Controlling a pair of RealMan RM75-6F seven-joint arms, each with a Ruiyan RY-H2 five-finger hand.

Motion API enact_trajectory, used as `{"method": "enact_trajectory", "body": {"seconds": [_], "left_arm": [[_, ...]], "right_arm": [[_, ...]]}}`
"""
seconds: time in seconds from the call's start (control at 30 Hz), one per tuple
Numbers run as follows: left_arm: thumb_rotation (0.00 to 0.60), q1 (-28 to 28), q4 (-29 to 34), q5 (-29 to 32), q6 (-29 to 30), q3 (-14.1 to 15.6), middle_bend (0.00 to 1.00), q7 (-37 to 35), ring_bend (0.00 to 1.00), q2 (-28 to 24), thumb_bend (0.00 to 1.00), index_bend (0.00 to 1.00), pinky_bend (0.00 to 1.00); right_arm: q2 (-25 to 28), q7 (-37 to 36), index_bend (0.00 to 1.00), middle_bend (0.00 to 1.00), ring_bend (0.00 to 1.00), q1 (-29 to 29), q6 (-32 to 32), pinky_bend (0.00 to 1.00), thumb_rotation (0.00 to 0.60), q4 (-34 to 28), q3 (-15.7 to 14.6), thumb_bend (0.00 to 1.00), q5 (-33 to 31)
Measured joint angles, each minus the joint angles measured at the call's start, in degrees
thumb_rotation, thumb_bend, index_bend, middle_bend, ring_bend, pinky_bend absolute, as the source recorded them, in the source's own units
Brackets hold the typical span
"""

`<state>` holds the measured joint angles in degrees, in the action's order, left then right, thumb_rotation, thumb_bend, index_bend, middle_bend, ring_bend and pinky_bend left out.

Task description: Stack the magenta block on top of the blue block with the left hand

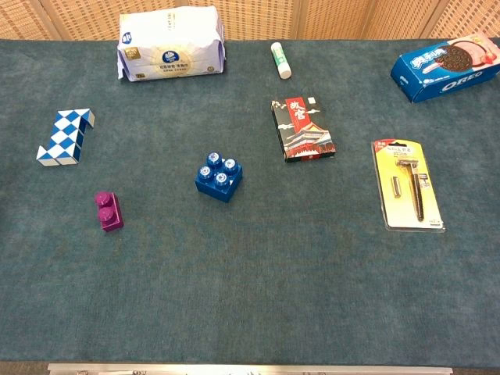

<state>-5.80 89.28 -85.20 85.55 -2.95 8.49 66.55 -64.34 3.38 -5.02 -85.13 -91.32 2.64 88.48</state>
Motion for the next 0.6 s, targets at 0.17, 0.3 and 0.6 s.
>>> {"method": "enact_trajectory", "body": {"seconds": [0.17,0.3,0.6], "left_arm": [[0.600,0.3,0.2,0.0,0.5,0.1,0.35,0.3,0.29,0.0,0.11,0.39,0.51],[0.600,0.7,0.6,0.3,0.9,0.2,0.35,0.8,0.29,-0.1,0.11,0.38,0.51],[0.600,0.1,1.1,-3.4,0.1,1.8,0.19,0.2,0.15,1.0,0.11,0.31,0.18]], "right_arm": [[-0.3,-0.4,0.00,0.06,0.00,-0.4,0.0,0.27,0.600,0.4,0.1,0.00,0.6],[-0.4,-0.7,0.00,0.06,0.00,-1.0,1.1,0.27,0.600,0.7,0.2,0.00,0.5],[0.2,-0.9,0.00,0.06,0.00,-0.5,0.0,0.27,0.600,0.4,0.3,0.00,0.3]]}}
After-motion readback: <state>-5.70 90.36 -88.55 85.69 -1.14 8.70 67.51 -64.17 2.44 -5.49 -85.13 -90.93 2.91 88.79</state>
